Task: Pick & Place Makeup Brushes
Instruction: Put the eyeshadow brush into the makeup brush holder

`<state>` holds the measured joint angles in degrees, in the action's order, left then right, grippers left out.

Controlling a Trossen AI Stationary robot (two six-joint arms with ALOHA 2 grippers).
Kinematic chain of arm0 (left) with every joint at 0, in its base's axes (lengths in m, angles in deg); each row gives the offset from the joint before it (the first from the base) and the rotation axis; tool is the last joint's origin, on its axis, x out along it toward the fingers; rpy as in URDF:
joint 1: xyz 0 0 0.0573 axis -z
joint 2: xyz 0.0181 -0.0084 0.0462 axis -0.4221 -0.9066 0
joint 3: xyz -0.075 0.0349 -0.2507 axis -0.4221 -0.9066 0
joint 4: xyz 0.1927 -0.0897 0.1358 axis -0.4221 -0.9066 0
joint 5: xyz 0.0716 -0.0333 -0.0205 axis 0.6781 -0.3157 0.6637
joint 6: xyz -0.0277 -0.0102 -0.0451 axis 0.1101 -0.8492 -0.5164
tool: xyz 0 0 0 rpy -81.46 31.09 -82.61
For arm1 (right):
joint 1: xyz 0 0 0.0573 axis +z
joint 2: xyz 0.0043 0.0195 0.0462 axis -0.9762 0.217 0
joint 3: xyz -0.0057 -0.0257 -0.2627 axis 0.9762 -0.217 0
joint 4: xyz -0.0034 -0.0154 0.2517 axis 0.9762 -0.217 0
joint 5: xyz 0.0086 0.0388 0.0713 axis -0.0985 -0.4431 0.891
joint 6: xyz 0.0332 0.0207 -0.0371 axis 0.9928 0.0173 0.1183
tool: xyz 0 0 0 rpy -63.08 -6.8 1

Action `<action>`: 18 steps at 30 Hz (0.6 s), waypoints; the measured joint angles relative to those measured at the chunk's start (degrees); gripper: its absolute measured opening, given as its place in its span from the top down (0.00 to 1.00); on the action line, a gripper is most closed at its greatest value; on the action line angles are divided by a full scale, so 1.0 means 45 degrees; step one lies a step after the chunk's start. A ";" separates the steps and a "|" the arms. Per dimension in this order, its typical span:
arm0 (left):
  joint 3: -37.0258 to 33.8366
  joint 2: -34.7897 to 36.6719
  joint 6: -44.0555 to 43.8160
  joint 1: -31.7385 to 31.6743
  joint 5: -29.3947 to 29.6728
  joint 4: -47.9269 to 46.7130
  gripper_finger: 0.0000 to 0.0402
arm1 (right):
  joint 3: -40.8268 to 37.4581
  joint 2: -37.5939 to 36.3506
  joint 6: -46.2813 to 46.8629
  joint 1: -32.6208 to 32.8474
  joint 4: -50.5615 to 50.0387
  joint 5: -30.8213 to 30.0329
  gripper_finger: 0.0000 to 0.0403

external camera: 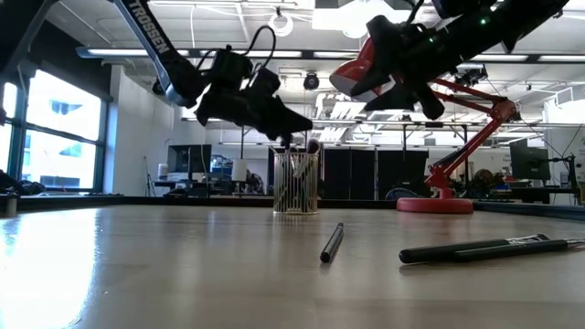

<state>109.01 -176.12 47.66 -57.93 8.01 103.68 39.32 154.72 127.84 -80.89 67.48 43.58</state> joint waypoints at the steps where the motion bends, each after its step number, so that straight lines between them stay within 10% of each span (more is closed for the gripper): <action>1: 0.0018 0.0087 0.0005 0.0075 0.0240 -0.0012 0.80 | 0.0000 0.0000 0.0035 0.0000 -0.0134 0.0036 0.53; 9: 0.0020 0.1395 0.0054 0.1194 0.1648 -0.0827 0.99 | 0.0000 0.0000 0.1323 0.0000 -0.2188 0.0733 0.53; 18: 0.1186 0.2359 0.0399 0.4126 0.6033 -0.4804 0.99 | 0.0000 0.0000 0.1767 0.0259 -0.4789 0.2718 0.67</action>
<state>114.34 -165.51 49.45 -39.36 35.16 82.06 39.32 154.72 135.79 -79.72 45.93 55.81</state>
